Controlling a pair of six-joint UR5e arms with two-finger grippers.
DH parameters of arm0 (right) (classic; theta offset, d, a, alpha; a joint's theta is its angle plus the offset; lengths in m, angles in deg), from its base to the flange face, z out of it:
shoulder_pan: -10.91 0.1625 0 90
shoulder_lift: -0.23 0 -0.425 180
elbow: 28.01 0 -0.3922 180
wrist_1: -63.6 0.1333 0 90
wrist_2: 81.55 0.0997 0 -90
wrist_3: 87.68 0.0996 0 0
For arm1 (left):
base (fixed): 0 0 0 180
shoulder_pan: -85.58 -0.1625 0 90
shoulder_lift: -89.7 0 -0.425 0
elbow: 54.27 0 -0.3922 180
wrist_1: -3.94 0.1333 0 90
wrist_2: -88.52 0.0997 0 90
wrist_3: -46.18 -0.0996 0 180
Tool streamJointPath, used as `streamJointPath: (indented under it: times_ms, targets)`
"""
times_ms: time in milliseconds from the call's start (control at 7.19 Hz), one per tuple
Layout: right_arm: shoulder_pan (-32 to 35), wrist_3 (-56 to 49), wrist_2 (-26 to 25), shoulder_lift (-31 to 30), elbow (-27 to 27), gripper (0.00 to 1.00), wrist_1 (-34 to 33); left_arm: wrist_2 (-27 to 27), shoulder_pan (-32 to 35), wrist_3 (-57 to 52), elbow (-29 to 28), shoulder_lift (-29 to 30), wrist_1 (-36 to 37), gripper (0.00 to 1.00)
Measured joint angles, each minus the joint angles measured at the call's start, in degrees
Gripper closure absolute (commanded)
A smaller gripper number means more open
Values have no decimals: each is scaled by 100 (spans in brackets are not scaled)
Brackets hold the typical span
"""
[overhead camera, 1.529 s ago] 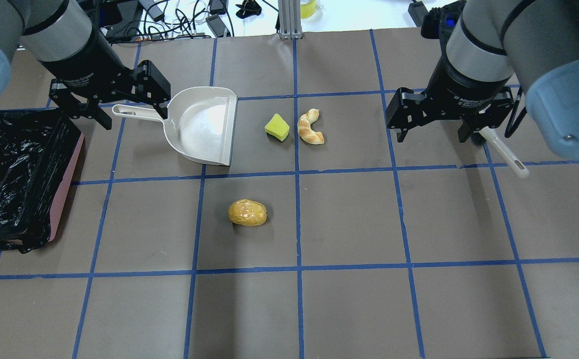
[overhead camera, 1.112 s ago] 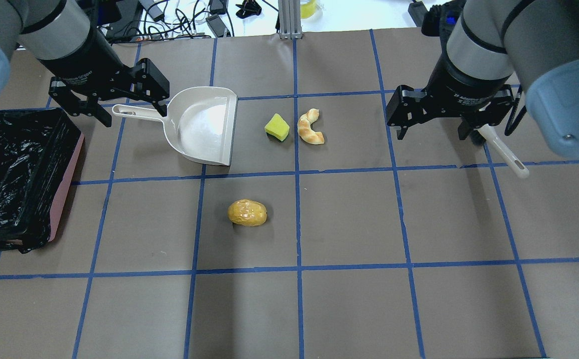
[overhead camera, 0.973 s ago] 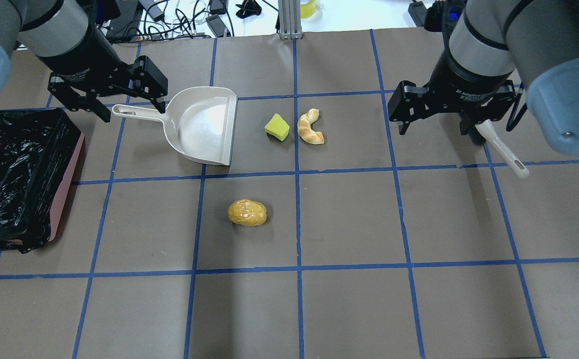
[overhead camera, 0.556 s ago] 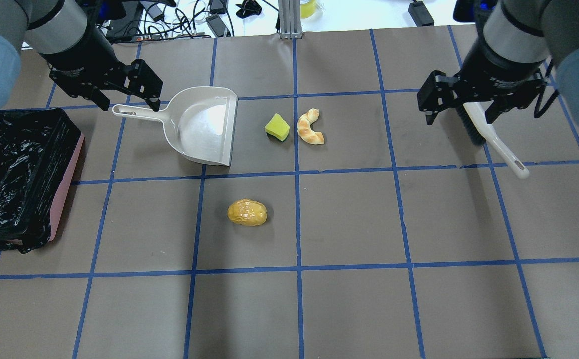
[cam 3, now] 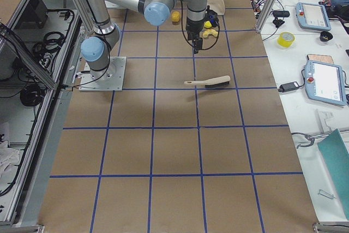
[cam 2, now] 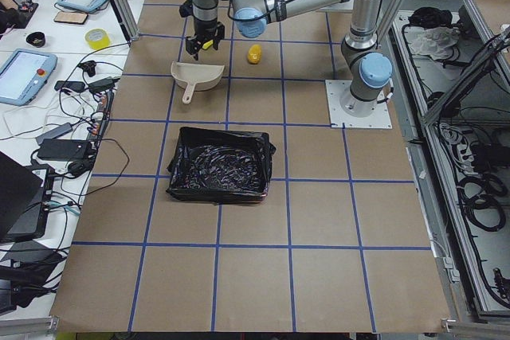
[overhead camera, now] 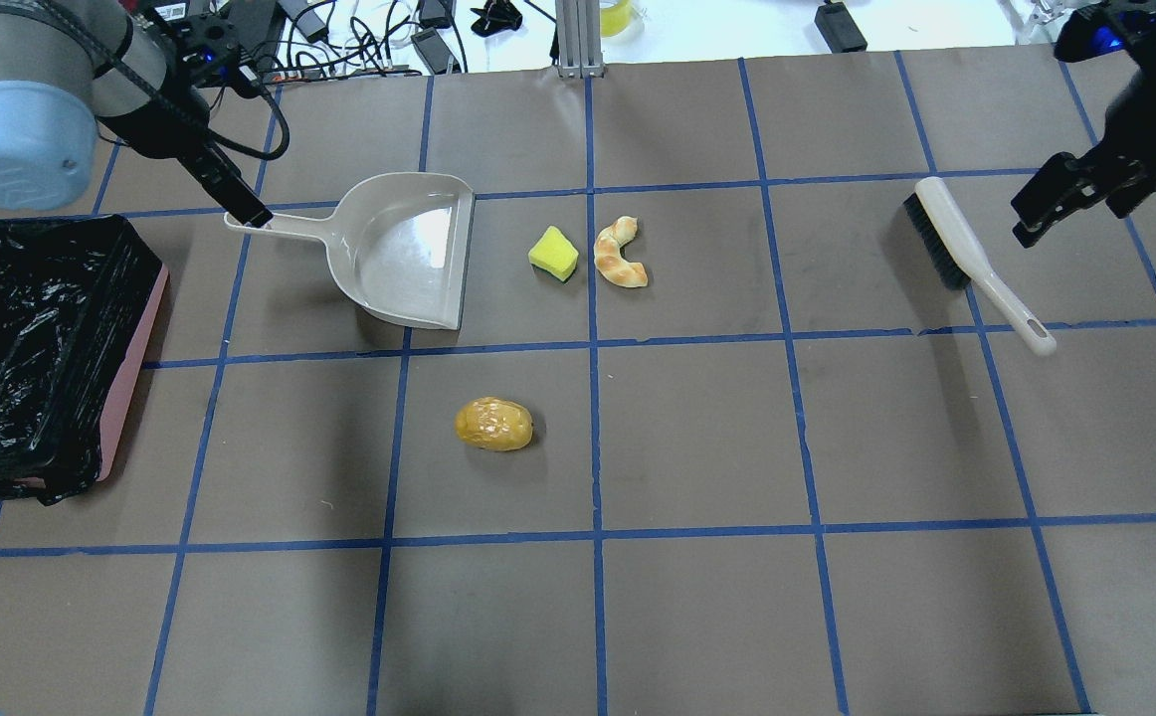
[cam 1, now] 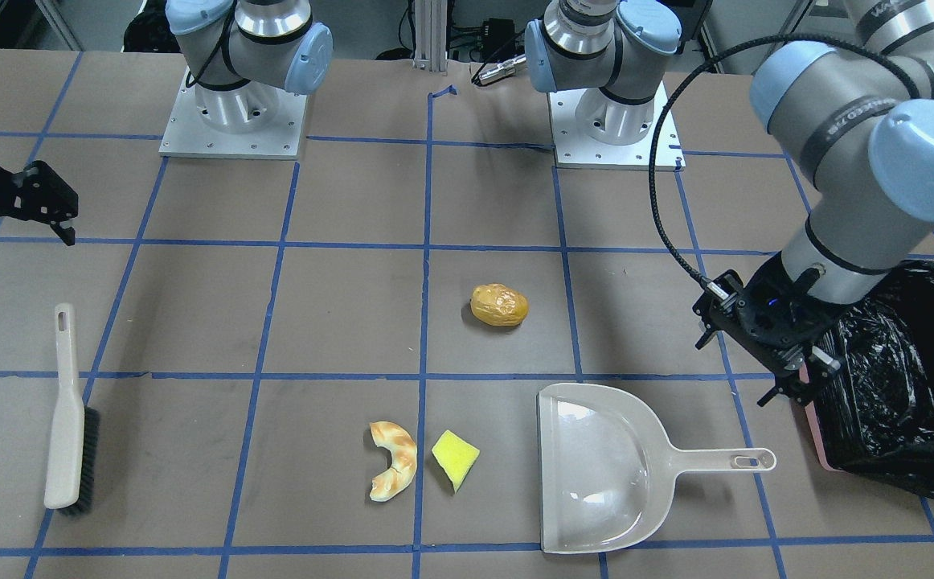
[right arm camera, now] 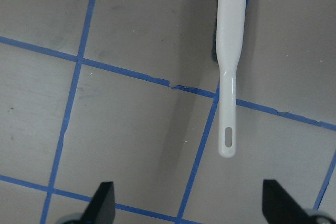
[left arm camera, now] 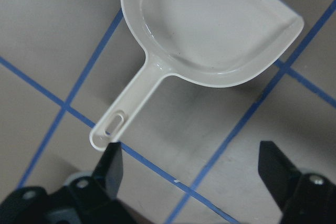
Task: Sweep and dump trash into bin
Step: 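Grasp the white dustpan handle with the left gripper while the right reaches for the brush, then grasp the white brush handle with the right gripper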
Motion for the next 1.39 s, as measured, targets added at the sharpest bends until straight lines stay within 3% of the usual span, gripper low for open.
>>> streamJointPath:
  times_ms: [278, 556, 973, 1390]
  targets:
    - [-223, -597, -46, 293, -2, 0, -313, 20, -5, -1738, -119, 541, 287, 0]
    - [-275, -847, -66, 619, -13, 0, -526, 15, -5, -2605, -293, 1070, 456, 0]
    - [-282, -882, -76, 1322, -19, 0, -885, -25, -8, -2848, -667, 1645, 474, 0]
    - [-282, -862, -186, 1812, -35, 0, -1026, -301, -25, -2805, -477, 1738, 459, 0]
